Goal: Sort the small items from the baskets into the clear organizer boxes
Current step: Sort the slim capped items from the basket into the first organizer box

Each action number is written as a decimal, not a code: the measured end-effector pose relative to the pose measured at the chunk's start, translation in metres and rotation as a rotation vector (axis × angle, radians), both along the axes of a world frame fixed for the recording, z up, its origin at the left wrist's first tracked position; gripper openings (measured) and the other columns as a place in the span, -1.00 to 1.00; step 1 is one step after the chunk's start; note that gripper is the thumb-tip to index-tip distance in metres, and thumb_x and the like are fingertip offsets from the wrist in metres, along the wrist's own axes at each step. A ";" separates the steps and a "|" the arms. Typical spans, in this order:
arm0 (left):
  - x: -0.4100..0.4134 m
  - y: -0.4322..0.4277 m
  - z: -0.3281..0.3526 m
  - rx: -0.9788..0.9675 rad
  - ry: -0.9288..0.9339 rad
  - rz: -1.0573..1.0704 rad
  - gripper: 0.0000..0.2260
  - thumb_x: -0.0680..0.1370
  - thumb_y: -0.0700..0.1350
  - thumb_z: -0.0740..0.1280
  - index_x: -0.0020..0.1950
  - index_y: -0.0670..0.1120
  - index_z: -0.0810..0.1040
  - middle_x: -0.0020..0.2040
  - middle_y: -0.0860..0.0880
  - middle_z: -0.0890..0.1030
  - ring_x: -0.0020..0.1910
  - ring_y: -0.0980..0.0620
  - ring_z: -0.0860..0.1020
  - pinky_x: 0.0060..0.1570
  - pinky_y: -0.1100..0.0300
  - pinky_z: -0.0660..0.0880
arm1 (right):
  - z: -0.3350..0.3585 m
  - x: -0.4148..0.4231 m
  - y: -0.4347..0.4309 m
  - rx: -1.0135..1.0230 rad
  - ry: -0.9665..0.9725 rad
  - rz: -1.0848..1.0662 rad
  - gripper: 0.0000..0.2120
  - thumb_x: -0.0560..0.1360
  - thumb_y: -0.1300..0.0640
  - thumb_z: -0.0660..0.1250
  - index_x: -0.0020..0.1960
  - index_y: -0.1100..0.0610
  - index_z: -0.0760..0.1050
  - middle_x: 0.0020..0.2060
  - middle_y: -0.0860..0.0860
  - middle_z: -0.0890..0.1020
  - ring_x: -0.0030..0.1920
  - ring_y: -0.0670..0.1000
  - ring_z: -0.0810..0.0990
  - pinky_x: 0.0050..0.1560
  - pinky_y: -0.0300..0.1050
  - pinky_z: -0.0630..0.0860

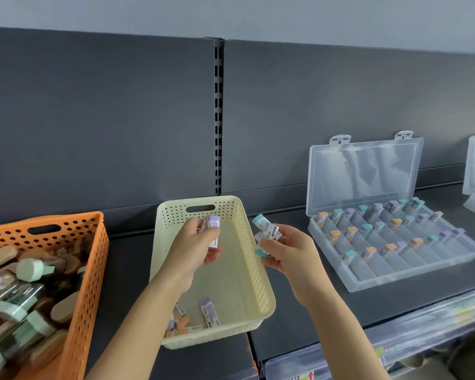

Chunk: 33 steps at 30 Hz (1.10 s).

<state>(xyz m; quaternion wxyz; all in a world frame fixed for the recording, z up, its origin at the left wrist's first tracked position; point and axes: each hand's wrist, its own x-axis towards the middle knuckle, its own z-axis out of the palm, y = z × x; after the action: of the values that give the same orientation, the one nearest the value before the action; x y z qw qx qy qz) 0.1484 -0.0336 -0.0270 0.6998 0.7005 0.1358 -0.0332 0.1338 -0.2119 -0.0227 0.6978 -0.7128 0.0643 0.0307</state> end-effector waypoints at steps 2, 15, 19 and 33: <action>-0.001 -0.003 -0.002 0.100 -0.060 -0.021 -0.87 0.56 -0.06 0.28 0.06 -0.07 0.49 -0.09 -0.05 0.54 -0.23 0.06 0.55 -0.30 0.22 0.47 | -0.001 -0.003 -0.001 0.000 -0.004 -0.020 -0.79 0.47 0.27 0.37 0.04 0.03 0.54 -0.08 0.02 0.67 -0.08 0.02 0.67 -0.10 -0.09 0.64; -0.011 -0.059 0.015 -0.040 -0.142 -0.094 -0.89 0.58 -0.10 0.27 0.08 -0.03 0.55 -0.10 -0.02 0.59 -0.23 0.15 0.57 -0.27 0.26 0.47 | 0.017 -0.015 -0.040 -0.016 -0.127 -0.005 -0.76 0.48 0.28 0.36 0.09 0.03 0.56 -0.12 -0.02 0.69 -0.12 -0.03 0.66 -0.20 -0.21 0.57; -0.009 -0.092 0.019 -0.053 -0.146 -0.071 -0.90 0.57 -0.12 0.28 0.07 -0.02 0.53 -0.08 -0.01 0.58 -0.21 0.12 0.56 -0.27 0.26 0.47 | 0.020 -0.011 -0.070 -0.061 -0.158 0.004 -0.76 0.47 0.27 0.35 0.09 0.04 0.57 -0.15 -0.01 0.68 -0.22 -0.09 0.62 -0.24 -0.23 0.54; 0.003 -0.275 0.023 -0.137 -0.088 0.076 -0.89 0.49 -0.15 0.41 -0.05 -0.18 0.57 -0.28 -0.06 0.53 -0.29 0.04 0.49 -0.22 0.12 0.46 | 0.020 0.028 -0.250 0.101 -0.041 0.234 -0.86 0.55 0.16 0.30 -0.01 0.23 0.56 -0.24 0.06 0.63 -0.20 0.02 0.62 -0.24 -0.17 0.50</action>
<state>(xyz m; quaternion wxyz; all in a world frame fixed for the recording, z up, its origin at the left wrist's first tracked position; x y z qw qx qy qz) 0.1513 -0.3089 -0.0044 0.7523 0.6459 0.1288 0.0151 0.1614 -0.4618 -0.0029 0.7256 -0.6798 -0.0353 0.1008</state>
